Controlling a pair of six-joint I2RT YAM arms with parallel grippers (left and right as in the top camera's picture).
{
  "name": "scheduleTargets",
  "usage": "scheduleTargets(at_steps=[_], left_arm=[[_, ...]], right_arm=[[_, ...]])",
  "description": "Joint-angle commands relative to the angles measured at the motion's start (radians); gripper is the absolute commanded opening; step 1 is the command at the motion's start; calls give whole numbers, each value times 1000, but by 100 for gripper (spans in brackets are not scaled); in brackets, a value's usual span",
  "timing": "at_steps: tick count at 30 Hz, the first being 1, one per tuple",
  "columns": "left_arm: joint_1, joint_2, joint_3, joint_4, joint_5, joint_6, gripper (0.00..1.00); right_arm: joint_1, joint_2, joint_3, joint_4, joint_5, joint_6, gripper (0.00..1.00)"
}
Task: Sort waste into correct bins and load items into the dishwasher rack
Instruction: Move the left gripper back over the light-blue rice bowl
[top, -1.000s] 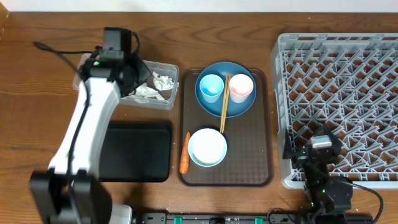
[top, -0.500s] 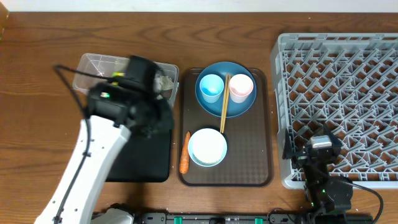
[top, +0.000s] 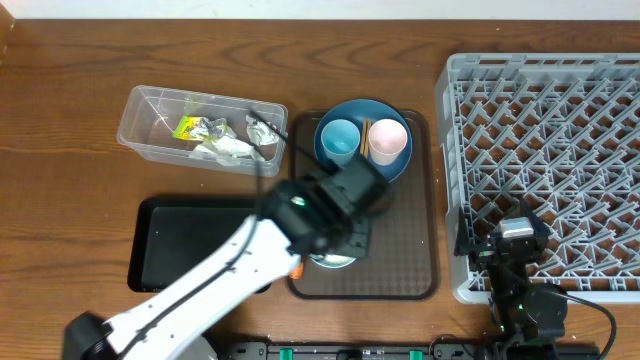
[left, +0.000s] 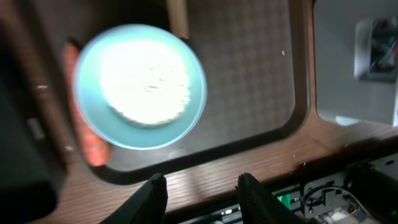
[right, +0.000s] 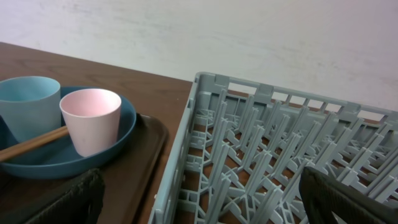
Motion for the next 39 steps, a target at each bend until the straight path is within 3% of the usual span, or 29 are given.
scheduleTargets(at_steps=[1, 13, 35, 39], left_arm=[[-51, 62, -6, 8, -39, -35, 41], [-87, 232, -6, -5, -58, -34, 41], [-3, 229, -6, -17, -106, -32, 40], [-4, 229, -7, -22, -105, 11, 40]], right_arm=[[-14, -2, -2, -3, -1, -7, 99], [-14, -2, -2, -2, -1, -7, 99], [-14, -2, -2, -3, -1, -7, 99], [-14, -2, -2, -3, -1, -7, 99]])
